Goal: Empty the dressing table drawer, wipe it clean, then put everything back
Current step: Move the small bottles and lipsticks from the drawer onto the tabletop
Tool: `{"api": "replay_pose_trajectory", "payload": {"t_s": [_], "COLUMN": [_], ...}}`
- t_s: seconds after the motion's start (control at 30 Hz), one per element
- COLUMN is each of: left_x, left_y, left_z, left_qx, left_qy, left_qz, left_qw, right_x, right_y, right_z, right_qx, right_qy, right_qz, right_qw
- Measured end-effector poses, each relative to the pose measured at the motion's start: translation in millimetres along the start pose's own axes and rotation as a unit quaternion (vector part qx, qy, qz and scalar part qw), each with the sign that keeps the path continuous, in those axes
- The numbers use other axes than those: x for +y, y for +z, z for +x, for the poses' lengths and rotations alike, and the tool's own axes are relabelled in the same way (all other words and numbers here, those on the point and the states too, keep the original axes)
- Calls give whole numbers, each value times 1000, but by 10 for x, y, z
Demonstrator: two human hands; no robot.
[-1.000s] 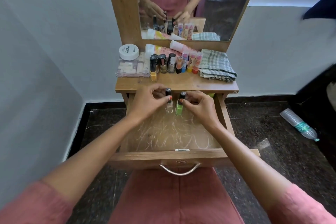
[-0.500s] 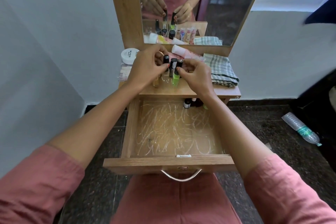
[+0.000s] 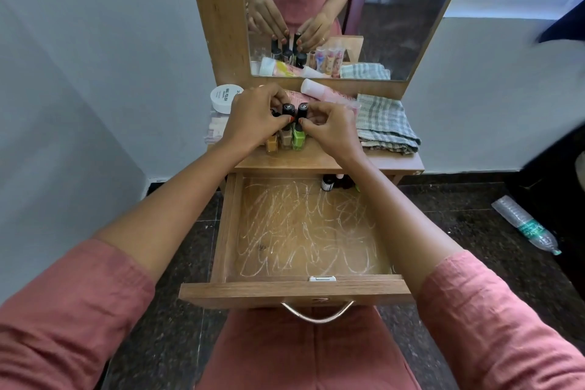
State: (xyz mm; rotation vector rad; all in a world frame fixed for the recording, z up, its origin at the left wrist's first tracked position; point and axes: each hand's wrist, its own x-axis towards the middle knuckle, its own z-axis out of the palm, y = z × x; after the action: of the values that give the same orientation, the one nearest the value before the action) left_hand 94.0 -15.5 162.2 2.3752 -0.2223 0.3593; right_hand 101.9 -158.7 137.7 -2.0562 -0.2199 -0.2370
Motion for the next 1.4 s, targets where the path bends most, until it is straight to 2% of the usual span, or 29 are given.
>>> {"api": "replay_pose_trajectory", "payload": {"t_s": [0.57, 0.9, 1.03, 1.2, 1.4], "left_x": [-29, 49, 141, 191, 97], "left_y": [-26, -82, -68, 127, 510], "left_z": [-21, -163, -354, -806, -1128], "left_qx": [-36, 67, 84, -1, -121], "left_qy": [-36, -17, 31, 101, 96], "left_qz": [12, -23, -41, -16, -3], "left_qw": [999, 997, 995, 995, 988], "right_x": [39, 133, 186, 369, 589], "right_y": [74, -170, -289, -388, -393], "right_z": [-24, -230, -428, -811, -1075], "right_qx": [2, 55, 65, 52, 16], "right_qy": [11, 6, 15, 55, 117], "right_qz": [4, 21, 21, -7, -85], "right_qw": [1000, 998, 998, 997, 989]}}
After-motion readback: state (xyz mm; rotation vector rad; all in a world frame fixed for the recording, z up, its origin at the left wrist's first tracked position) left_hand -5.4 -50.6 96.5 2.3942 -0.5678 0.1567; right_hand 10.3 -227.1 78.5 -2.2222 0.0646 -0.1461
